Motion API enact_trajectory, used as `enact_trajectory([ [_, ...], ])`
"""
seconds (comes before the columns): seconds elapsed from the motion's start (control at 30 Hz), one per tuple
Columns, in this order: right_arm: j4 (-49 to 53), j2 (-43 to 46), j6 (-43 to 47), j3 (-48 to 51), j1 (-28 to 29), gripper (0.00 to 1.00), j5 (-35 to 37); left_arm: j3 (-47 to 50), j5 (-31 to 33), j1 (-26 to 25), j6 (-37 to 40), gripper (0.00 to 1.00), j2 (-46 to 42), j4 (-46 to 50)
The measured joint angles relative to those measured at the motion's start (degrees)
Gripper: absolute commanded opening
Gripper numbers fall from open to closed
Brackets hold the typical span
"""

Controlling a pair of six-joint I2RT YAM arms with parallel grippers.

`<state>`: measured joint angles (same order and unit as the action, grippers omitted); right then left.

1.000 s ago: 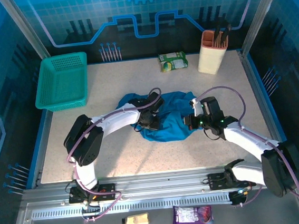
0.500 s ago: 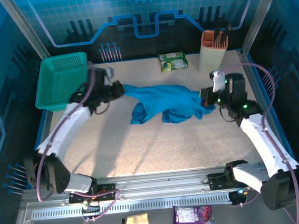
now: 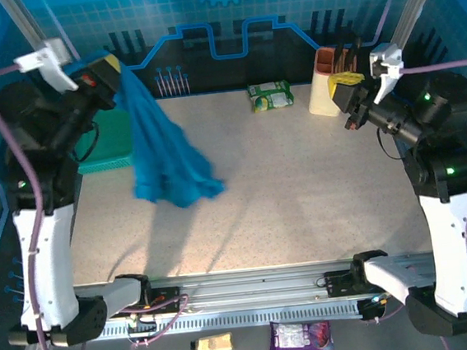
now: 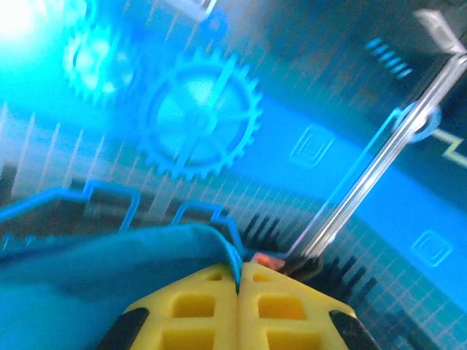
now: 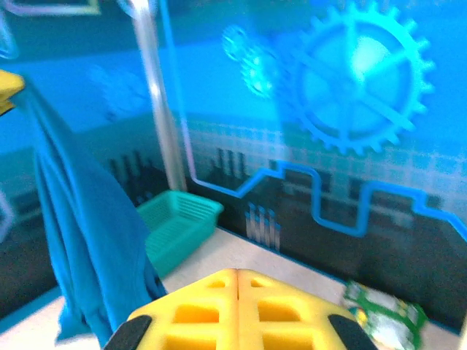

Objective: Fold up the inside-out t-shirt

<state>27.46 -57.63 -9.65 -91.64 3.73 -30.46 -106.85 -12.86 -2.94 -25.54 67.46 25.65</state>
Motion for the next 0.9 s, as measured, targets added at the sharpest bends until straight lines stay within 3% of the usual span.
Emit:
enact_trajectory([
  [0.2, -2.6, 0.6, -3.0, 6.1, 0.5, 0.0, -2.9, -7.3, -3.5, -2.2, 0.0, 0.0, 5.1, -1.2],
  [0.4, -1.2, -1.0, -4.1, 16.4, 1.2, 0.0, 0.6, -6.1, -6.9, -16.5, 1.7, 0.0, 20.4, 1.4],
  [0.5, 0.1, -1.0, -4.1, 18.5, 1.3, 0.0, 2.9, -4.5, -8.5, -24.7, 3.1, 0.1, 29.0, 4.2],
  [0.63, 1.0, -1.0, -3.8, 18.7, 1.6, 0.06, 5.9, -3.1, -11.1, -34.5, 5.2, 0.37, 37.9, 7.5],
  [0.73, 2.4, -1.2, -3.5, 18.8, 1.7, 0.23, 8.1, 0.5, -12.2, -39.1, 5.0, 0.4, 39.3, 8.2],
  [0.9, 4.1, -3.6, -2.9, 21.0, 3.7, 0.27, 11.7, 9.9, -10.8, -38.7, 4.5, 0.41, 34.6, 5.9],
])
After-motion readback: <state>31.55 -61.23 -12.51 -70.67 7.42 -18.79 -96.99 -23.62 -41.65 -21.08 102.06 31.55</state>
